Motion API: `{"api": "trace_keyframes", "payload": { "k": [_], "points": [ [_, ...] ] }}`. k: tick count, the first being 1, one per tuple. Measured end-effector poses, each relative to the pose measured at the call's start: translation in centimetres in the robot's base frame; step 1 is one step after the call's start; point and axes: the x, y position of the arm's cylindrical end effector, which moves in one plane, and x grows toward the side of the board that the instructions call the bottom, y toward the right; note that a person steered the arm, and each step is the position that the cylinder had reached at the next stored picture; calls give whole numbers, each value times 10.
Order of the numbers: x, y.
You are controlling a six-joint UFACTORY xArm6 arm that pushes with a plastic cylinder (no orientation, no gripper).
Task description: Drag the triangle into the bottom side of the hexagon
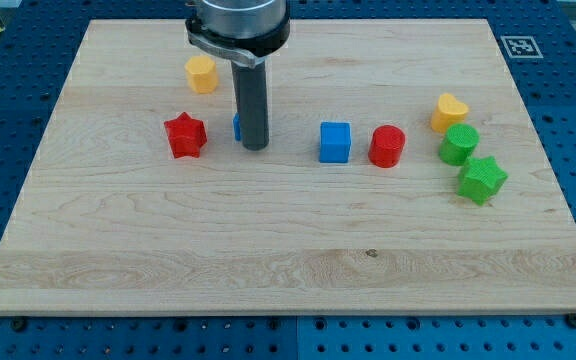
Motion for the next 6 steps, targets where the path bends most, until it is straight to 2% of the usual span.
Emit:
{"api": "trace_keyframes", "payload": {
  "k": [3, 6],
  "points": [
    [-16, 38],
    [-41, -66]
  ]
}}
